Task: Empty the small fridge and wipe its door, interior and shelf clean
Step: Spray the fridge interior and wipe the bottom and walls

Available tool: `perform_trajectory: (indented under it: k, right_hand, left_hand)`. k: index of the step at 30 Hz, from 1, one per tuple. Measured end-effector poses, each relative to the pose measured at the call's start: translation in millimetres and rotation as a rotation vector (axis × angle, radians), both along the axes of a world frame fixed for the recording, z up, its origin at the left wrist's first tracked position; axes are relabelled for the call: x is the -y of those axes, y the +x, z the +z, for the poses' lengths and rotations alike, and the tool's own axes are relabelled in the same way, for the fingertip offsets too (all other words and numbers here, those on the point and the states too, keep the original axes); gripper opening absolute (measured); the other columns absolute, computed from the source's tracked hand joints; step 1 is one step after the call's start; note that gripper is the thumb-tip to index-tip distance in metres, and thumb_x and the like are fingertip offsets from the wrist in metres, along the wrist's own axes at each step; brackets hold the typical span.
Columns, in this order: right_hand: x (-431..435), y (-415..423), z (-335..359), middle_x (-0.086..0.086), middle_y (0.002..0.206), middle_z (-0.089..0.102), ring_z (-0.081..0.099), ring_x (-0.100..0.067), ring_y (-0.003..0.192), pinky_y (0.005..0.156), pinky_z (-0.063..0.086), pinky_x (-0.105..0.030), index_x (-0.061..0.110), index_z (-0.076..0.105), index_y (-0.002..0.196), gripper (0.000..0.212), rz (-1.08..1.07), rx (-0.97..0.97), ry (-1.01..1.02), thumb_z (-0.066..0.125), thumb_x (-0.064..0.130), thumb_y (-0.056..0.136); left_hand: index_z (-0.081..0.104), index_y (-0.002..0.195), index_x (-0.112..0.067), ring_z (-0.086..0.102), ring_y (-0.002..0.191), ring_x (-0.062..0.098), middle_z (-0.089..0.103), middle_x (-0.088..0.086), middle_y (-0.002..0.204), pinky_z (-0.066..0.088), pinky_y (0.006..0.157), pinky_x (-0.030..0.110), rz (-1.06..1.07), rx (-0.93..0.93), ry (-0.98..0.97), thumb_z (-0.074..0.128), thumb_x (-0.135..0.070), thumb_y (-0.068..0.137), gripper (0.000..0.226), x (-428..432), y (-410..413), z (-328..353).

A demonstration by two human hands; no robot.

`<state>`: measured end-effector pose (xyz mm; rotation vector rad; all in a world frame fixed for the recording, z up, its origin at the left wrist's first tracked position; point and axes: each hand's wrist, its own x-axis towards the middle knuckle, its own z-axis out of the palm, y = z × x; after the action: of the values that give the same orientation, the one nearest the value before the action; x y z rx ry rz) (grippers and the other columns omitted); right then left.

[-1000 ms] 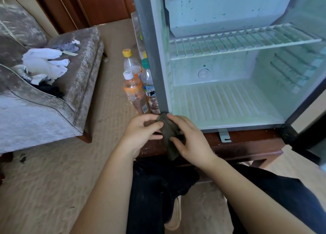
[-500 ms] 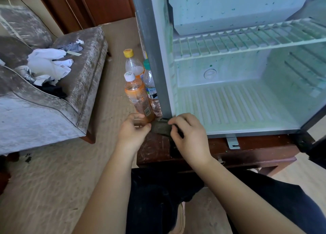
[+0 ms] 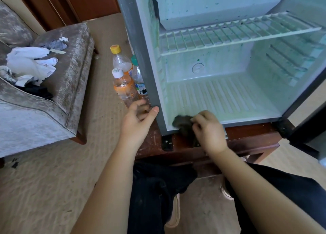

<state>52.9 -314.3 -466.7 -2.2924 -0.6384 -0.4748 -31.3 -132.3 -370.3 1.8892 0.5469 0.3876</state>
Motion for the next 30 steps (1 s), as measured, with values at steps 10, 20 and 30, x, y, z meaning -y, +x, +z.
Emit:
perform_trajectory:
  k: [10, 20, 30]
  right_hand:
    - [51.2, 22.4, 10.8, -0.008, 0.119, 0.057, 0.061, -0.024, 0.082, 0.072, 0.037, -0.020, 0.016, 0.066, 0.119, 0.037, -0.345, -0.262, 0.129, 0.061, 0.010, 0.082]
    - [-21.2, -25.4, -12.3, -0.015, 0.100, 0.058, 0.059, -0.034, 0.081, 0.044, 0.045, -0.027, 0.009, 0.067, 0.102, 0.054, 0.083, -0.098, -0.265, 0.076, -0.011, 0.053]
    - [115.1, 24.0, 0.7, -0.014, 0.103, 0.053, 0.054, -0.038, 0.093, 0.069, 0.043, -0.034, 0.007, 0.060, 0.100, 0.041, -0.388, -0.233, -0.149, 0.050, -0.016, 0.068]
  left_hand:
    - [0.052, 0.111, -0.027, 0.060, 0.075, -0.012, 0.060, -0.019, 0.099, 0.047, 0.068, 0.007, -0.003, 0.019, 0.087, 0.067, -0.035, 0.089, 0.028, 4.2, 14.3, 1.2]
    - [0.055, 0.123, -0.022, 0.062, 0.097, 0.010, 0.062, -0.010, 0.105, 0.052, 0.095, 0.044, 0.085, 0.009, 0.065, 0.066, -0.043, 0.088, 0.042, 12.3, 15.0, -7.2]
    - [0.055, 0.127, -0.017, 0.059, 0.089, 0.000, 0.060, -0.011, 0.104, 0.052, 0.096, 0.042, 0.060, 0.010, 0.043, 0.065, -0.038, 0.090, 0.044, 11.0, 14.7, -6.0]
